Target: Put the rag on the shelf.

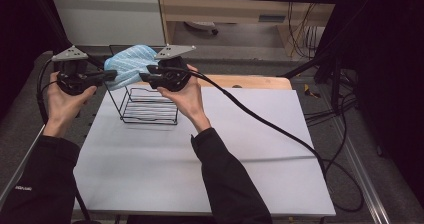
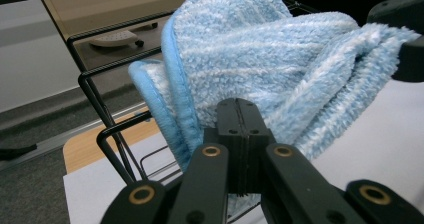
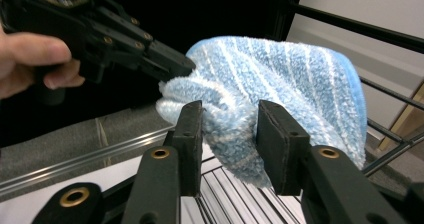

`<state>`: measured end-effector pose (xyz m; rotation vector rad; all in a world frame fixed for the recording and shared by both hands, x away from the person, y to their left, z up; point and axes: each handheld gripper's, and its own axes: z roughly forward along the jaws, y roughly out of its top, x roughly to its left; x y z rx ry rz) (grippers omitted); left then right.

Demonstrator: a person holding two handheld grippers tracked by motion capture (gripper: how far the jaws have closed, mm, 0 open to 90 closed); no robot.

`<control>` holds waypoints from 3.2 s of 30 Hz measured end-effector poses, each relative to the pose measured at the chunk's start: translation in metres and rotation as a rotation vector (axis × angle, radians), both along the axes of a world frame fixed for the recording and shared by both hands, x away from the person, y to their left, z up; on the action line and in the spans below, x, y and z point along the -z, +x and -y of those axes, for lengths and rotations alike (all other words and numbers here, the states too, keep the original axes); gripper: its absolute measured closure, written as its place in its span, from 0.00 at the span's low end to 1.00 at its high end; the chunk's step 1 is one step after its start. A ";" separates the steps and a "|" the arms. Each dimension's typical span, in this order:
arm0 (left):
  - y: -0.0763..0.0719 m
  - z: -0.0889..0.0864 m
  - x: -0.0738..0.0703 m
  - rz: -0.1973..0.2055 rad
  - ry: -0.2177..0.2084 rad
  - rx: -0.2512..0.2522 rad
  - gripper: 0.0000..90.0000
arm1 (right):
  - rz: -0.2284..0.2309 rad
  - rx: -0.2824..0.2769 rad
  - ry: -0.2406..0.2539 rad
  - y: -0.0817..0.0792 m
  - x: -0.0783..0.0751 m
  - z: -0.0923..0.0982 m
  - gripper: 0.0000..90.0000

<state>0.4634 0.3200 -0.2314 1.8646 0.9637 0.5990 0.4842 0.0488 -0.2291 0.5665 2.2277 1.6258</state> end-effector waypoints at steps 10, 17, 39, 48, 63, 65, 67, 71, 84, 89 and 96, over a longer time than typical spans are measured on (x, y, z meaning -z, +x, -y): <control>-0.001 0.002 0.006 0.010 0.032 -0.002 1.00 | -0.026 0.016 0.122 0.003 -0.011 0.005 0.70; 0.000 0.003 0.011 0.016 0.028 -0.005 1.00 | -0.099 0.013 -0.003 0.004 0.003 -0.001 0.93; -0.011 -0.004 0.009 0.065 -0.051 -0.017 0.79 | 0.012 0.056 0.016 -0.004 0.013 0.005 0.79; -0.023 -0.008 -0.007 0.094 -0.056 -0.041 0.67 | 0.017 0.077 0.036 -0.009 -0.001 0.017 0.61; -0.043 -0.023 0.004 0.052 -0.006 -0.076 0.32 | -0.064 0.119 0.015 -0.015 0.000 0.051 0.19; -0.047 -0.024 0.009 0.042 0.001 -0.071 0.28 | -0.067 0.123 0.010 -0.017 0.002 0.058 0.15; -0.050 -0.023 0.016 0.029 0.014 -0.067 0.25 | -0.067 0.127 0.002 -0.019 0.005 0.065 0.12; -0.056 -0.021 0.033 0.000 0.023 -0.055 0.17 | -0.090 0.125 0.005 -0.024 0.015 0.082 0.08; -0.067 0.003 0.111 -0.075 -0.005 -0.009 0.07 | -0.163 0.202 -0.018 -0.044 0.070 0.154 0.03; -0.070 0.017 0.138 -0.080 0.014 0.009 0.08 | -0.193 0.236 -0.006 -0.054 0.089 0.184 0.01; -0.077 0.026 0.168 -0.116 0.021 0.027 0.09 | -0.214 0.257 -0.032 -0.073 0.126 0.227 0.01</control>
